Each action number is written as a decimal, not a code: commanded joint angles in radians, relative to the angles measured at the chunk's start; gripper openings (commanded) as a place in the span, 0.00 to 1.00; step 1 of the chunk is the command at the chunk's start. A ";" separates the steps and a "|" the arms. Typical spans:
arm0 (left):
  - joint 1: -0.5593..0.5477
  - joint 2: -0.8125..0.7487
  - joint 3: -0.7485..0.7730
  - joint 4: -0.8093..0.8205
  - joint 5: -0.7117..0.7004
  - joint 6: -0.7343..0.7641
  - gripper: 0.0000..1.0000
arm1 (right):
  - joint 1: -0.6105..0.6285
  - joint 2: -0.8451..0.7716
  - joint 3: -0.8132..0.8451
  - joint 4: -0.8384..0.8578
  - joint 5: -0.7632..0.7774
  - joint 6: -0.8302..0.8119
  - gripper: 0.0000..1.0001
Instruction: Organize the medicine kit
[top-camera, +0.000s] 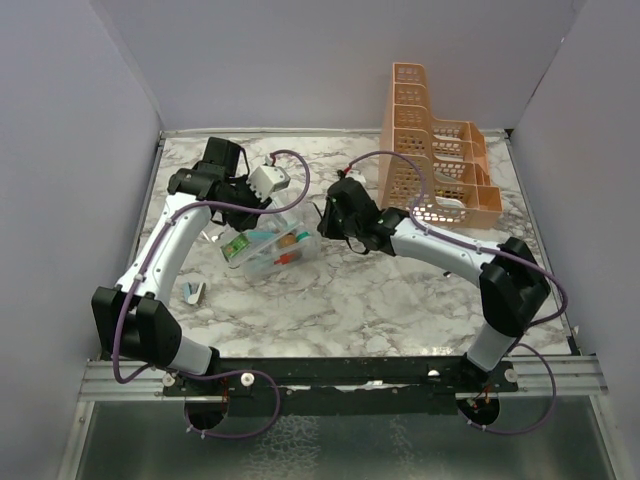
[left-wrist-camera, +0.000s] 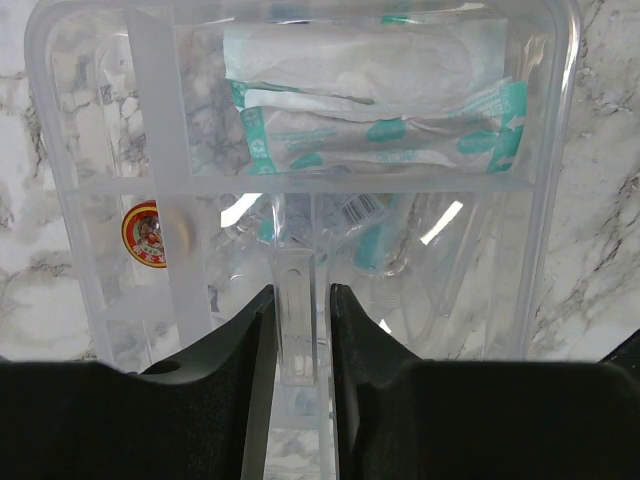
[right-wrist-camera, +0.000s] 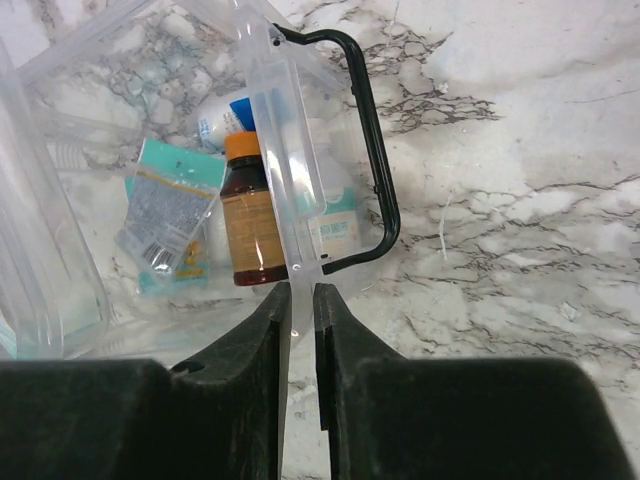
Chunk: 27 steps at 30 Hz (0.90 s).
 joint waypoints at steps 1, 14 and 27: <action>-0.011 -0.006 -0.014 0.042 0.070 -0.044 0.08 | -0.010 -0.079 -0.023 0.057 -0.046 -0.048 0.17; -0.066 0.082 0.043 0.031 0.033 0.034 0.07 | -0.011 -0.307 -0.132 -0.042 0.059 0.004 0.29; -0.085 0.182 0.129 -0.014 0.082 0.201 0.06 | -0.011 -0.645 -0.353 -0.191 0.088 0.076 0.30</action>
